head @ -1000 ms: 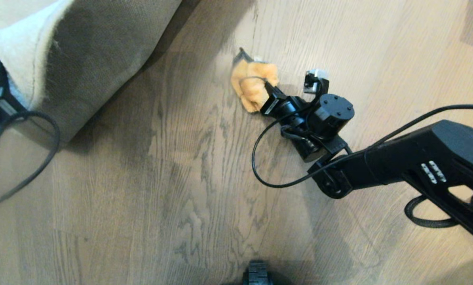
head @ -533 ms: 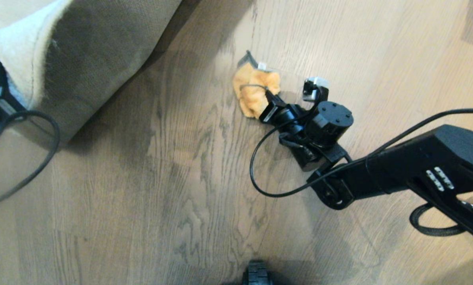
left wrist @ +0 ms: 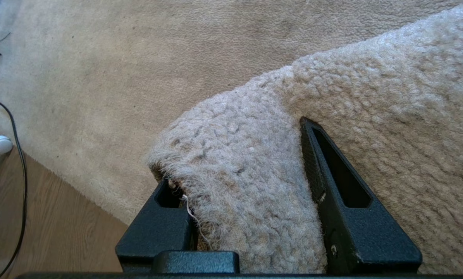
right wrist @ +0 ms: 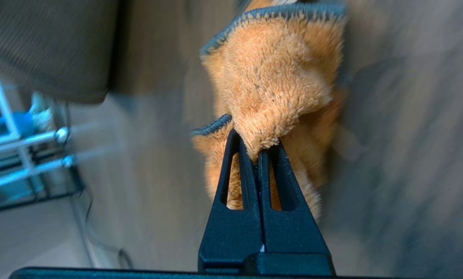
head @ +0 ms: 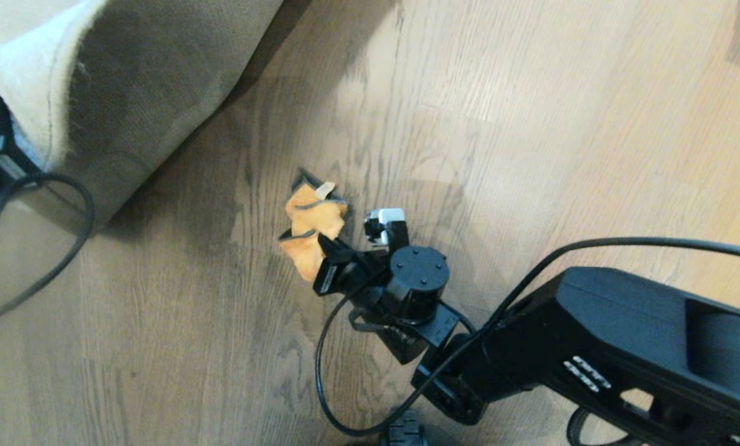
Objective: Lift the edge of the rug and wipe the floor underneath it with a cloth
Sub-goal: Wipe the floor under the carpet with a rag
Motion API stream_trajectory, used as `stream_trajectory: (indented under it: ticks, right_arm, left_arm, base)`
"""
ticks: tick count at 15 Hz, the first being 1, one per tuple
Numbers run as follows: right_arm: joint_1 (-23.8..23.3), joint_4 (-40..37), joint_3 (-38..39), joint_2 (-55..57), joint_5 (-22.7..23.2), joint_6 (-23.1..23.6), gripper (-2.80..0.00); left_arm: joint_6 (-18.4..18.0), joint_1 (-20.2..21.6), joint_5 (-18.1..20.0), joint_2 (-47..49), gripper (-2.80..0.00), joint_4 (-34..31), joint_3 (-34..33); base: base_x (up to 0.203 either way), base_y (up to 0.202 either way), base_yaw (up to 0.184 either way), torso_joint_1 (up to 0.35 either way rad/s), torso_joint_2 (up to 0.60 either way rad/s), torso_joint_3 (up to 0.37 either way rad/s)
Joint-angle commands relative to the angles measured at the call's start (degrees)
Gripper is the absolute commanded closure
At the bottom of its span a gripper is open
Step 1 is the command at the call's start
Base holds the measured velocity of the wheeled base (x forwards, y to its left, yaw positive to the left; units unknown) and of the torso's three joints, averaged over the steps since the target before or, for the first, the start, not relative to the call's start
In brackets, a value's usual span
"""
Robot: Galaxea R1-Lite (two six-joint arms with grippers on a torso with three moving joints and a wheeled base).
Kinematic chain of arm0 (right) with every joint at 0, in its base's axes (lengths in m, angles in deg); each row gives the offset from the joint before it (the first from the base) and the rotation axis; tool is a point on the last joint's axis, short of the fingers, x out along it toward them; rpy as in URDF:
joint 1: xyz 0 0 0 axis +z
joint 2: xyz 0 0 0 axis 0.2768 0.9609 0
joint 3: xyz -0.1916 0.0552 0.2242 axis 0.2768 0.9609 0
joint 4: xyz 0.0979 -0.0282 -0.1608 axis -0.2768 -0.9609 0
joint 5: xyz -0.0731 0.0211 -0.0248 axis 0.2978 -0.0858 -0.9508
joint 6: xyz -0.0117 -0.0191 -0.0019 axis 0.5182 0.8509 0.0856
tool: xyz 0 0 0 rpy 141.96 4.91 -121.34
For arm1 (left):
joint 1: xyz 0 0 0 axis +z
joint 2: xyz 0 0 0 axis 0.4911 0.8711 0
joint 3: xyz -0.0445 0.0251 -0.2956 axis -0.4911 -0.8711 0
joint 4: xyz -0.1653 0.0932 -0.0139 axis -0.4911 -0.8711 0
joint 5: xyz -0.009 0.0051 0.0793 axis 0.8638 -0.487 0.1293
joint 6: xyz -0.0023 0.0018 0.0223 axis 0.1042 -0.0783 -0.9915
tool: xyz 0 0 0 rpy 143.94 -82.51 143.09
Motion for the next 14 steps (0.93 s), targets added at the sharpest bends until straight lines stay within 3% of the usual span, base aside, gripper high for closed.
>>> stream_trajectory:
  ticks: [1, 9, 14]
  right_arm:
    - [3.5, 0.87, -0.1, 2.29, 0.07, -0.11, 0.0]
    - [11.65, 3.43, 4.7, 4.18, 0.06, -0.55, 0.0]
    - [12.62, 5.29, 5.06, 6.88, 0.06, -0.63, 0.0]
  left_arm:
    - [-0.09, 0.02, -0.12, 0.12, 0.0, 2.67, -0.03]
    - [-0.09, 0.02, -0.12, 0.21, 0.0, 2.67, 0.06]
    - [-0.09, 0.02, -0.12, 0.3, 0.0, 2.67, -0.03]
  base:
    - [0.0, 0.0, 0.0, 0.0, 0.0, 0.0]
    - [0.0, 0.0, 0.0, 0.0, 0.0, 0.0]
    - [0.0, 0.0, 0.0, 0.0, 0.0, 0.0]
